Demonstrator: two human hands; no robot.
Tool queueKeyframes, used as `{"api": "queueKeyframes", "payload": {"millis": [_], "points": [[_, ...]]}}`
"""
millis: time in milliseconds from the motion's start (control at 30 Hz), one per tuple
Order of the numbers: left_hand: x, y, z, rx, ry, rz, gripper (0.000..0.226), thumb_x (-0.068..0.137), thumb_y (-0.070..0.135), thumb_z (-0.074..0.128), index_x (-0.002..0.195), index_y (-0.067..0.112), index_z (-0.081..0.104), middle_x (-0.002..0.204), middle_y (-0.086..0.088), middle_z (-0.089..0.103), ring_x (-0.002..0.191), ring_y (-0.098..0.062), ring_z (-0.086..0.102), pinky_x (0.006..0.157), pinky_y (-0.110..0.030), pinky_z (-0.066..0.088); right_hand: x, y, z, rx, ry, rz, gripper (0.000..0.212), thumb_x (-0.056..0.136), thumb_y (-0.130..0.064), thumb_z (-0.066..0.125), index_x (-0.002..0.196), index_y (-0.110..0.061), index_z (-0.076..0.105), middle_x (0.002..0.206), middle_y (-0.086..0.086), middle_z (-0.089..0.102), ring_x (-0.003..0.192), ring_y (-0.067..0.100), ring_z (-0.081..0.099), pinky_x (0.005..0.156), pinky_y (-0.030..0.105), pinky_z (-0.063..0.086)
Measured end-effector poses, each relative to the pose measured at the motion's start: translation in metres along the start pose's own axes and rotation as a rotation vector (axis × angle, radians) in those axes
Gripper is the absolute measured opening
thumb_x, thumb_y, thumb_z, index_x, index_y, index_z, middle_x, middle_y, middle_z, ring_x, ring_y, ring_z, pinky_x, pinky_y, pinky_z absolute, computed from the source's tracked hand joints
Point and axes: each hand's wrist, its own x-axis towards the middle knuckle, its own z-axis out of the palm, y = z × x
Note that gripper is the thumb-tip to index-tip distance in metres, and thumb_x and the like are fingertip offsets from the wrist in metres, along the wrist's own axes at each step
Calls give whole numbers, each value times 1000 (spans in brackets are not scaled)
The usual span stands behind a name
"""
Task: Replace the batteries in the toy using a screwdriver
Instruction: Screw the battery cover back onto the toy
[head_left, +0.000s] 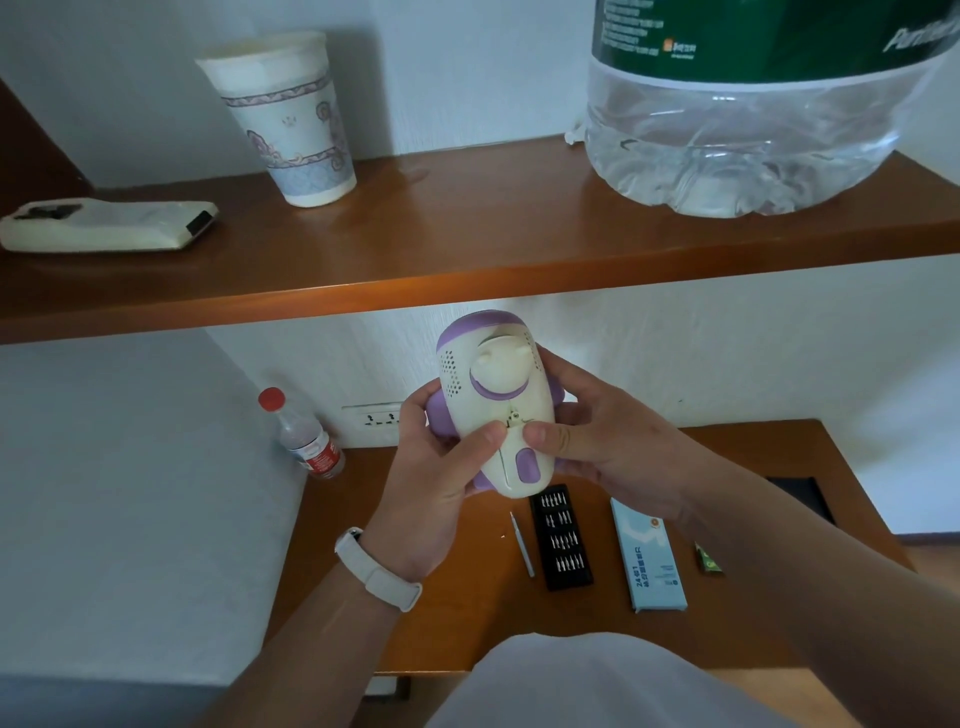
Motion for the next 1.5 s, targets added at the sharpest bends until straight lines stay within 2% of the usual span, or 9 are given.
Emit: {"api": "queueKeyframes", "payload": {"millis": [267,500,633,767,833,1000,1167,1333,1500], "points": [[-7,-1,-6,14,24,21,61,81,21,71,134,23,41,119,5,70,115,-21,67,78,-36,61,5,3,4,-28,-12,10,74,82,-28,80,140,-52,42,127,-1,65,118,23,63,92,46,57],[-11,-1,-12,44,66,49,54,82,23,69,130,25,45,114,11,72,109,-16,70,74,-34,62,11,3,14,-46,-3,5,78,73,-36,84,137,-53,44,123,-5,68,113,19,66,84,36,59],[-13,-3,-15,15,83,13,63,80,26,71,136,21,41,115,9,71,109,-17,70,74,-35,62,14,6,17,-9,-1,45,85,64,-40,87,137,-49,44,121,-3,69,112,20,67,82,36,60],[-15,-5,-17,35,103,21,66,80,29,72,137,19,41,117,8,71,109,-17,70,74,-34,61,14,9,20,4,-13,58,83,66,-37,86,137,-47,44,119,-4,70,110,19,68,80,34,59],[-15,-5,-16,53,117,36,68,80,35,76,136,19,42,115,8,71,108,-16,70,73,-32,61,13,9,20,15,-21,59,82,67,-38,86,138,-47,44,121,-3,69,112,20,67,83,37,59],[-16,-6,-17,106,129,89,66,75,36,71,133,18,46,113,11,72,106,-13,70,71,-27,61,12,9,22,-14,-23,42,77,71,-40,84,137,-48,44,122,-4,68,113,21,66,88,41,59],[-16,-9,-19,155,144,126,56,75,34,71,126,24,51,112,11,72,109,-15,69,73,-27,61,10,6,21,-32,-85,47,70,70,-44,85,130,-56,50,123,-8,66,116,18,63,88,40,58],[-18,-16,-21,203,148,138,55,76,36,71,126,27,49,110,19,70,107,-8,68,73,-22,59,10,11,22,-27,-72,28,66,79,-33,80,134,-52,49,123,-4,67,115,21,65,90,42,58],[-18,-24,-31,141,119,52,70,77,37,79,136,22,45,116,10,68,112,-13,67,79,-31,61,13,18,29,-39,-44,20,64,82,-30,79,135,-50,49,119,-7,68,112,15,66,81,32,59]]}}
